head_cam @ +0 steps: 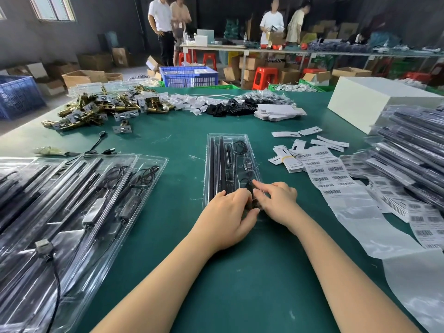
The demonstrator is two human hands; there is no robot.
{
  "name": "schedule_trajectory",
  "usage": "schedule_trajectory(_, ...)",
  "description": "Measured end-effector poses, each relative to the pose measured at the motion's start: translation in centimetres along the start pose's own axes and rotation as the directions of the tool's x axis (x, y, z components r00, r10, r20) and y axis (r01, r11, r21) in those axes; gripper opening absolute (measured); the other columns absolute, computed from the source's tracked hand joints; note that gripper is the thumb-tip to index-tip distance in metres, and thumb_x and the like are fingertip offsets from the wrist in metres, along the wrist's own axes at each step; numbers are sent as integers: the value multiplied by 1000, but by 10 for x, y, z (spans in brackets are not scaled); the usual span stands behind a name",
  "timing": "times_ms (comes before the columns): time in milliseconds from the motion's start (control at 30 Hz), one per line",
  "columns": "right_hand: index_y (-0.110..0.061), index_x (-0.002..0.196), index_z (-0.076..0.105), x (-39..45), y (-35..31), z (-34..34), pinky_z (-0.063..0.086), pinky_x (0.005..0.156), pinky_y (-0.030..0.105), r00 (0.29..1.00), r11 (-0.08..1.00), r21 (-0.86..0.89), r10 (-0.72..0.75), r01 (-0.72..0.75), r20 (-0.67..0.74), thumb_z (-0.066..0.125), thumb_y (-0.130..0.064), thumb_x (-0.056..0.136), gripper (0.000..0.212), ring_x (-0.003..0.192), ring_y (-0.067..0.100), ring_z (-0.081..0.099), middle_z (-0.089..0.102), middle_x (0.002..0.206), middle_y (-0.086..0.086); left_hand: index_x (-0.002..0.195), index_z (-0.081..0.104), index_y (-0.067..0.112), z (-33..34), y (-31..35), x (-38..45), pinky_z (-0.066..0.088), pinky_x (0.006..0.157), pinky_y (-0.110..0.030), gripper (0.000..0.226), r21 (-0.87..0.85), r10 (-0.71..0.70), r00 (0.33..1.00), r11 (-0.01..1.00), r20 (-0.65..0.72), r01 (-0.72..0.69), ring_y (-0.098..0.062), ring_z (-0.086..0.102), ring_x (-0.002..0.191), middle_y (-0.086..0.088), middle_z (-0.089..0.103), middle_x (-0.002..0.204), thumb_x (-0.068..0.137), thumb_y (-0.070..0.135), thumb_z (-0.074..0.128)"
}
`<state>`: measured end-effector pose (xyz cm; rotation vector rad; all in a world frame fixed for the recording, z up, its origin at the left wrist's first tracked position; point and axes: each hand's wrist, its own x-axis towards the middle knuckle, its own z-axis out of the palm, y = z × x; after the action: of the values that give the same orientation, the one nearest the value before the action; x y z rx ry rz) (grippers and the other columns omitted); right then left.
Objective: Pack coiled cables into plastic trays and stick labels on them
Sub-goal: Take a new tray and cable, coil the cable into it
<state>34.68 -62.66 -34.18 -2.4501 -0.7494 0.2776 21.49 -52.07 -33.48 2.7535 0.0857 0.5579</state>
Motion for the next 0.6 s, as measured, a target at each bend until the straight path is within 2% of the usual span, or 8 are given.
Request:
schedule_trajectory(100, -42, 144, 39, -3, 1, -11, 17, 112, 36, 992, 999, 48, -10, 4, 122, 45, -48, 98, 46, 132, 28, 19, 35, 140, 9, 120, 54, 9, 3, 0, 2, 38, 96, -34, 41, 3, -2, 1000, 1000, -8, 2, -25, 57, 101, -3, 63, 111, 91, 38, 52)
schedule_trajectory(167, -44, 145, 35, -5, 2, -18, 16, 113, 39, 982, 998, 67, -20, 8, 186, 49, -50, 96, 52, 135, 25, 16, 31, 144, 5, 123, 59, 8, 4, 0, 2, 40, 99, -32, 47, -11, -8, 999, 1000, -41, 7, -23, 55, 112, -4, 62, 117, 88, 39, 55)
schedule_trajectory(267, -42, 146, 35, -7, 2, -21, 17, 113, 40, 980, 997, 67, -36, 23, 194, 56, -48, 93, 57, 136, 26, 17, 31, 146, 5, 127, 62, 11, 6, -2, 1, 35, 107, -32, 53, -6, -61, 995, 998, -82, 61, -25, 45, 129, -10, 61, 123, 84, 43, 59)
schedule_trajectory(333, -38, 144, 40, -9, 0, -19, 19, 113, 37, 990, 997, 66, -39, 31, 137, 59, -46, 92, 56, 135, 28, 20, 35, 143, 7, 128, 62, 16, 8, -2, 0, 37, 105, -33, 55, 18, -91, 993, 996, -79, 93, -26, 45, 128, -10, 62, 119, 82, 46, 63)
schedule_trajectory(433, -31, 140, 49, -10, 0, -15, 24, 111, 34, 998, 998, 45, -47, 45, 52, 63, -45, 90, 55, 134, 30, 28, 43, 139, 10, 128, 61, 21, 8, -2, 1, 45, 95, -32, 56, 66, -103, 992, 992, -75, 108, -22, 51, 116, -5, 65, 109, 81, 53, 59)
schedule_trajectory(600, -24, 132, 60, -10, 4, -13, 37, 107, 39, 996, 993, 75, -84, 86, -29, 71, -45, 84, 54, 127, 29, 46, 54, 134, 11, 134, 55, 25, 9, -2, 1, 48, 88, -32, 56, 100, -92, 995, 990, -33, 95, -17, 51, 115, 2, 62, 108, 85, 54, 55)
